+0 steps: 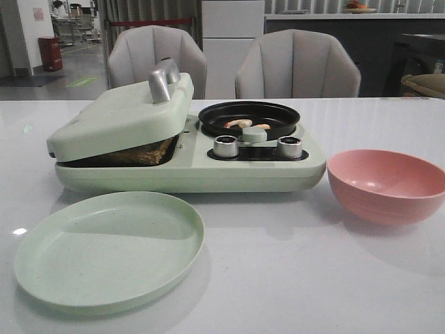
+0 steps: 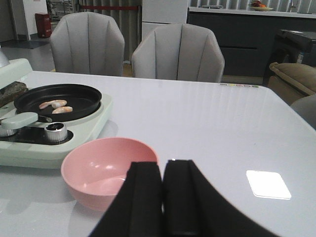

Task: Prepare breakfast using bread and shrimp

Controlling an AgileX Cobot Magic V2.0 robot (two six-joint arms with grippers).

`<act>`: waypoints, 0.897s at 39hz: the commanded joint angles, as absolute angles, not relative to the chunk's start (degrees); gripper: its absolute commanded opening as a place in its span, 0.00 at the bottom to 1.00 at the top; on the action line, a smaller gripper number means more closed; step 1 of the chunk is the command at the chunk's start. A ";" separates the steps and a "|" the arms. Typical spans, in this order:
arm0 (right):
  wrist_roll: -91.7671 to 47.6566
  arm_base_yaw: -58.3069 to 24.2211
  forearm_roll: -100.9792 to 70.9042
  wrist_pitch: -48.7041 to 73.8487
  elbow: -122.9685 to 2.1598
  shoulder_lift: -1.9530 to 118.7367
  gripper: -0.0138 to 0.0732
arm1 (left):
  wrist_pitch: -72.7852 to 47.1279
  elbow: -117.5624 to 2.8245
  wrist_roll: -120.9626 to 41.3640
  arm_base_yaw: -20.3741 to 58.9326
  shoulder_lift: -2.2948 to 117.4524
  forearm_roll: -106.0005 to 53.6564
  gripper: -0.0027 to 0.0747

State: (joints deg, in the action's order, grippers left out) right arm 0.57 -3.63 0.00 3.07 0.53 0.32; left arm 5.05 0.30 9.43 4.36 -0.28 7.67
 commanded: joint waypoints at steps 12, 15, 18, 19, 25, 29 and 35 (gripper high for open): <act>0.90 -3.76 0.77 -3.81 0.56 -1.90 0.33 | 9.28 1.57 9.86 4.59 -1.17 7.48 0.18; 0.90 -3.76 0.77 -3.82 0.56 -1.85 0.33 | 9.28 1.57 9.86 4.59 -1.17 7.48 0.18; 0.90 -3.71 0.77 -3.82 0.56 -1.84 0.33 | 9.28 1.57 9.86 4.59 -1.17 7.48 0.18; 0.90 -3.71 0.77 -3.82 0.56 -1.84 0.33 | 9.28 1.57 9.86 4.59 -1.17 7.48 0.18; 0.90 -3.71 0.77 -3.82 0.56 -1.84 0.33 | 9.28 1.57 9.86 4.59 -1.17 7.48 0.18; 0.90 -3.71 0.77 -3.82 0.56 -1.84 0.33 | 9.28 1.57 9.86 4.59 -1.17 7.48 0.18; 0.90 -3.71 0.77 -3.82 0.56 -1.84 0.33 | 9.28 1.57 9.86 4.59 -1.17 7.48 0.18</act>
State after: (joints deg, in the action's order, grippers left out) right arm 0.83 -3.75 0.00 1.51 1.49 -0.58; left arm 4.95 0.30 9.43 4.36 -0.28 7.67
